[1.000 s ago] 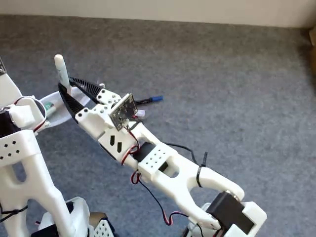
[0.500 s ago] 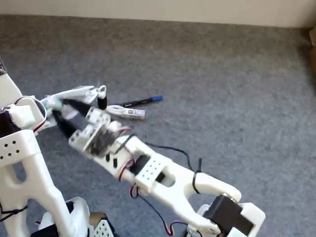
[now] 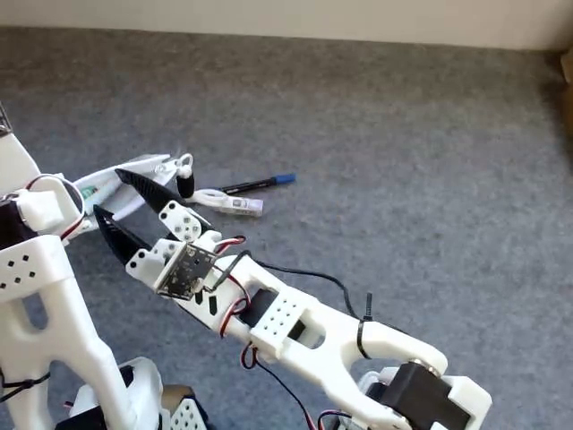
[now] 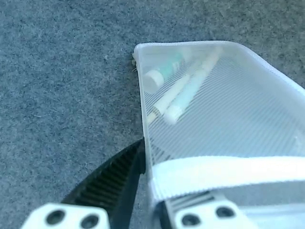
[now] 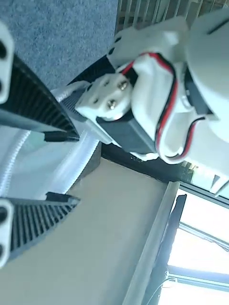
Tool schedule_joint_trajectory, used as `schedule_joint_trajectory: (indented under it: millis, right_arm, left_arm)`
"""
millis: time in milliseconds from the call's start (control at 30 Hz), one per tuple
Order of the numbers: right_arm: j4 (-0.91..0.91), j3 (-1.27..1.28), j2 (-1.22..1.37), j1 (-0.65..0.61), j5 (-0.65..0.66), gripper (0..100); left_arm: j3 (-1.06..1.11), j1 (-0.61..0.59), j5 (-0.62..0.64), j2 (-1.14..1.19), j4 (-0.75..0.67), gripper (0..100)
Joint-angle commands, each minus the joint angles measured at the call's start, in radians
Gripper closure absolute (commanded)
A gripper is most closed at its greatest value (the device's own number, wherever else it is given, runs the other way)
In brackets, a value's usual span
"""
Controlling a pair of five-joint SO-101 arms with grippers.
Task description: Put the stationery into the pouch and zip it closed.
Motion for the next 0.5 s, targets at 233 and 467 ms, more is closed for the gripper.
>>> schedule_joint_trajectory:
  millis: [233,467]
  right_arm:
    - [-0.015,-0.015,-0.059,0.045,0.014,83.1]
    - [0.104,-0.054,-0.108,0.067,0.011,83.2]
  left_arm:
    - [0.002,0.021,-0.006,0.001,-0.014,99]
    - [0.002,0.021,-0.006,0.001,-0.015,99]
